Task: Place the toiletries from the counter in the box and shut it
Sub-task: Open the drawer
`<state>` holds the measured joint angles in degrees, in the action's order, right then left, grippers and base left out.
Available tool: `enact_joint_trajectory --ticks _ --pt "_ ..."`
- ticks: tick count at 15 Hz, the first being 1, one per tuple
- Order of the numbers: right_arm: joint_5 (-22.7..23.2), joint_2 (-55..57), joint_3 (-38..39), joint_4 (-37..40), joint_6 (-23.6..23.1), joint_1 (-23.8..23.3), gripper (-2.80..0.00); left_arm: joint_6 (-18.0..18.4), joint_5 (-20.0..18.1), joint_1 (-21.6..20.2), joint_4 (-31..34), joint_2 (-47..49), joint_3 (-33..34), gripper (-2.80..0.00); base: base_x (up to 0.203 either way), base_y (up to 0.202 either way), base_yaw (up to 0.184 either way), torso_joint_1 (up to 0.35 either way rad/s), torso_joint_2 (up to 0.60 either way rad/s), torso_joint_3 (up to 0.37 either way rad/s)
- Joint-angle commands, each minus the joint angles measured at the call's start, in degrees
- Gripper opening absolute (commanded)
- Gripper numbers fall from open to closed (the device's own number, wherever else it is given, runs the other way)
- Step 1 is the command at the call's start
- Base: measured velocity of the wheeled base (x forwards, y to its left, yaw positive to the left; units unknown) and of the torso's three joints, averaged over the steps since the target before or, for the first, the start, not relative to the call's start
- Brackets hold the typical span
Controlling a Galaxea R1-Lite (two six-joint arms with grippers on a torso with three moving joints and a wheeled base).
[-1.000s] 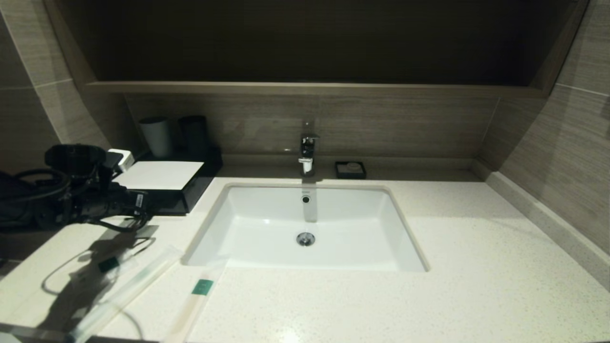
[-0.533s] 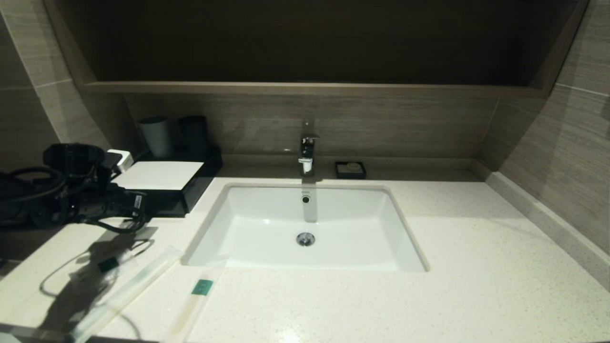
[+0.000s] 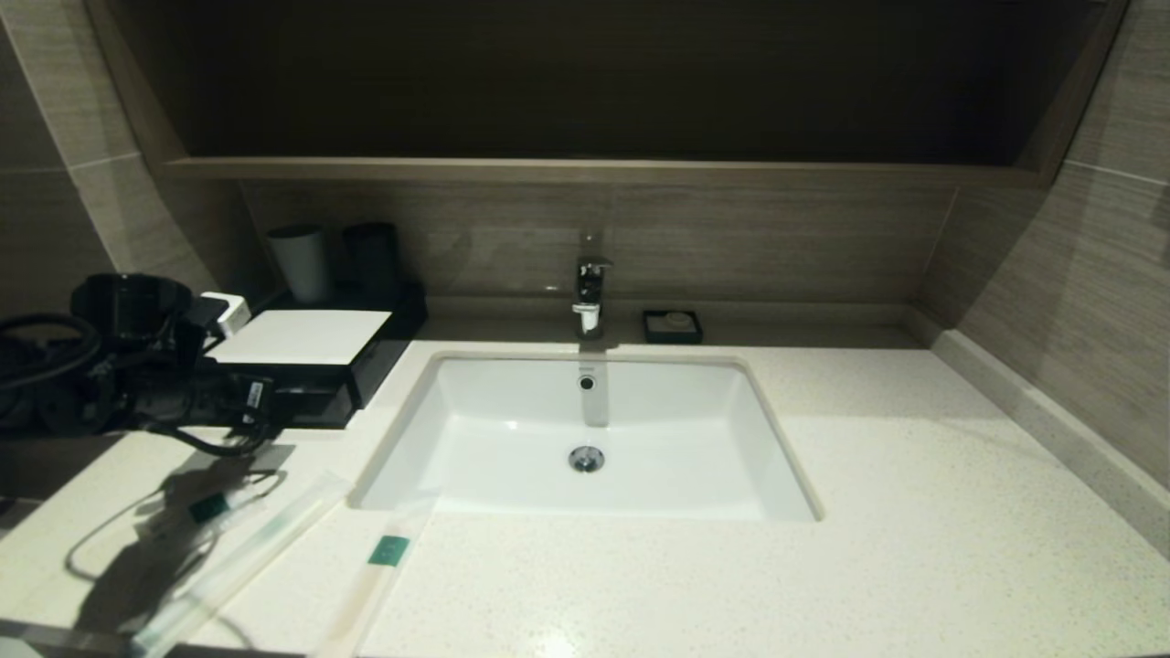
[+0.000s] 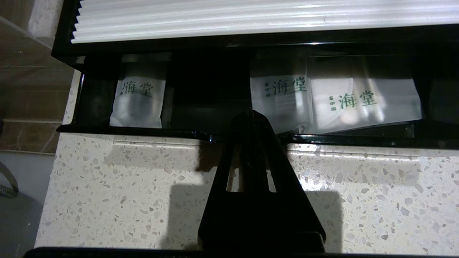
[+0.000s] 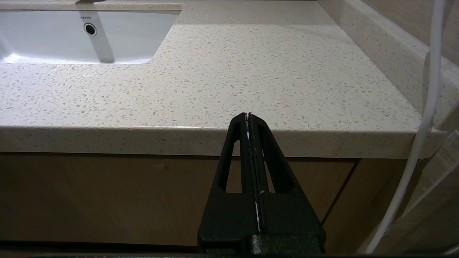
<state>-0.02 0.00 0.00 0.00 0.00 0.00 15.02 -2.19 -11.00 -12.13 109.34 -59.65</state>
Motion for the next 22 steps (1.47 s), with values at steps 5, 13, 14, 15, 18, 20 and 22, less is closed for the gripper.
enact_joint_trajectory --ticks 5,13,14,15,18,20,22 --pt "0.0 0.0 0.0 0.0 0.0 0.0 -2.80 0.7 0.0 -0.4 0.2 -1.5 1.3 -2.80 0.000 0.000 0.000 0.000 0.00 0.000" --pt "0.0 0.0 0.0 0.0 0.0 0.0 -2.80 0.7 0.0 -0.5 2.1 -5.4 1.3 -2.80 0.000 0.000 0.000 0.000 0.00 0.000" --pt "0.0 0.0 0.0 0.0 0.0 0.0 -2.80 0.9 0.0 -0.5 4.2 -6.3 1.1 -2.80 0.000 0.000 0.000 0.000 0.00 0.000" --pt "0.0 0.0 0.0 0.0 0.0 0.0 -2.80 1.2 -0.2 -0.4 5.9 -6.9 0.9 -2.80 0.000 0.000 0.000 0.000 0.00 0.000" --pt "0.0 0.0 0.0 0.0 0.0 0.0 -2.80 1.0 -0.4 -0.4 5.8 -6.5 0.0 -2.80 0.000 0.000 0.000 0.000 0.00 0.000" --pt "0.0 0.0 0.0 0.0 0.0 0.0 -2.80 0.8 -0.5 -0.5 5.8 -6.1 -1.1 -2.80 0.000 0.000 0.000 0.000 0.00 0.000" --pt "0.0 0.0 0.0 0.0 0.0 0.0 -2.80 0.6 -0.5 -0.5 6.2 -5.6 -1.9 -2.80 0.000 0.000 0.000 0.000 0.00 0.000"
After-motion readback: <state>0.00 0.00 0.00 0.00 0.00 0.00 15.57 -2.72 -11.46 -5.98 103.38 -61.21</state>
